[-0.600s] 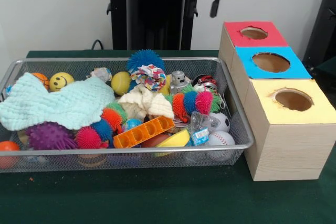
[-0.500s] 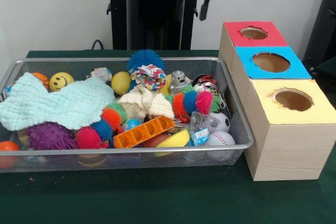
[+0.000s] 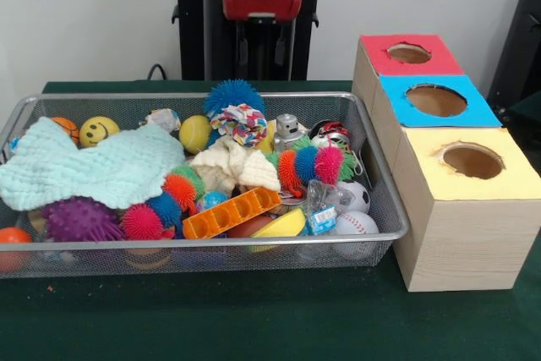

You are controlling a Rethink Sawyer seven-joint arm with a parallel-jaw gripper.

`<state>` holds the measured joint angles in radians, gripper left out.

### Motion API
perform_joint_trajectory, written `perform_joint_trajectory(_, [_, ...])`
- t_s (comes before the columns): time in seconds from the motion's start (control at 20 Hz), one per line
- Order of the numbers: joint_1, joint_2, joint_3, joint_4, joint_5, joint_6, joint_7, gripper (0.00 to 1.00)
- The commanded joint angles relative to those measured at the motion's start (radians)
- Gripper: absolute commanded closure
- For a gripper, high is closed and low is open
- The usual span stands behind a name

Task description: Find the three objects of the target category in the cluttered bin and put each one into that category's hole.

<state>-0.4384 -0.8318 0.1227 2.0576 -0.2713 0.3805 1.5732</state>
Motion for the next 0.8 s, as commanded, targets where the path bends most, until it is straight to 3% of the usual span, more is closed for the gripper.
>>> perform_joint_trajectory(0.05, [-0.021,0.108,0.171,-0.162,-0.06,-0.012,-0.1,0.0])
perform_joint_trajectory(0.3, [-0.01,0.114,0.161,-0.217,-0.086,0.059,-0.086,0.0])
perform_joint_trajectory(0.55, [-0.035,0.128,0.187,-0.232,-0.123,0.001,-0.085,0.0])
perform_joint_trajectory(0.8, [-0.079,0.109,0.218,-0.185,-0.209,-0.15,-0.06,0.0])
